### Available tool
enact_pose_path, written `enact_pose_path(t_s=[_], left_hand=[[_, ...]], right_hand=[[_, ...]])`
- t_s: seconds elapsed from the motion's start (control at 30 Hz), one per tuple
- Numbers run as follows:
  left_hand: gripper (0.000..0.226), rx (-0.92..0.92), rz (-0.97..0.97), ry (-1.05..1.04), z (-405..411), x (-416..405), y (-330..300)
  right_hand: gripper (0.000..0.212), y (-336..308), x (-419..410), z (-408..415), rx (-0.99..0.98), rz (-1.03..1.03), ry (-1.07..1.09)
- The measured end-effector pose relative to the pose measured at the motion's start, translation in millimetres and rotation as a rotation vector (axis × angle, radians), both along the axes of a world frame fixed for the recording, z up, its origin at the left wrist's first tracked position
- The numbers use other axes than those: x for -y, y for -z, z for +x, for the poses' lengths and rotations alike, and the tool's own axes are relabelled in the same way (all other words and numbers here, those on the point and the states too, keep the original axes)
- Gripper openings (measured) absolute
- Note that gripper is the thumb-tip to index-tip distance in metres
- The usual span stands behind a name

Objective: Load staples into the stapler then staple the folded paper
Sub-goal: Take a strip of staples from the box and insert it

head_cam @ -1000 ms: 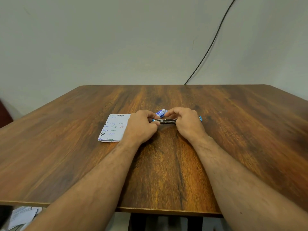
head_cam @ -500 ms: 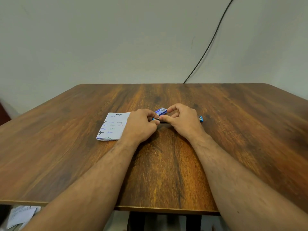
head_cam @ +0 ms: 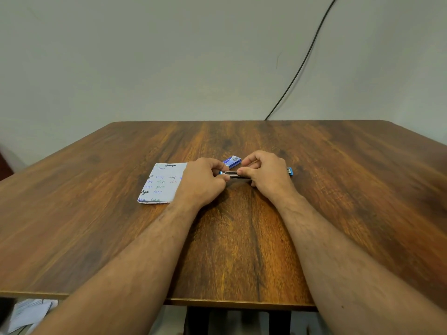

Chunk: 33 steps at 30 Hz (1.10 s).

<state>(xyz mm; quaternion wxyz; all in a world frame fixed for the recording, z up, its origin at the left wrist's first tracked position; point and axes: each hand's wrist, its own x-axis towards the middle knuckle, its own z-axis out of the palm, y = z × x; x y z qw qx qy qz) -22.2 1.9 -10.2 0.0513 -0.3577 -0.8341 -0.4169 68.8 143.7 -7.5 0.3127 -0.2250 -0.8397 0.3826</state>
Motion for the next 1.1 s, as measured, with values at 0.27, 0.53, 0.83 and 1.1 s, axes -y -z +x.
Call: enact_pose_path(t_s=[0.27,0.53,0.83,1.1], left_hand=[[0.02,0.006,0.007,-0.016,-1,-2,0],[0.019,0.009,0.008,-0.008,-3,-3,1],[0.02,0.009,0.023,-0.021,-2,-2,0],[0.044,0.022,0.132,0.016,0,0,0]], right_hand=[[0.02,2,-3,0,0.016,0.009,0.044],[0.03,-7,4,7,0.214,0.139,0.106],[0.022,-5,9,-1,0.336,0.33,0.137],[0.013,3,1,2,0.183,0.332,0.059]])
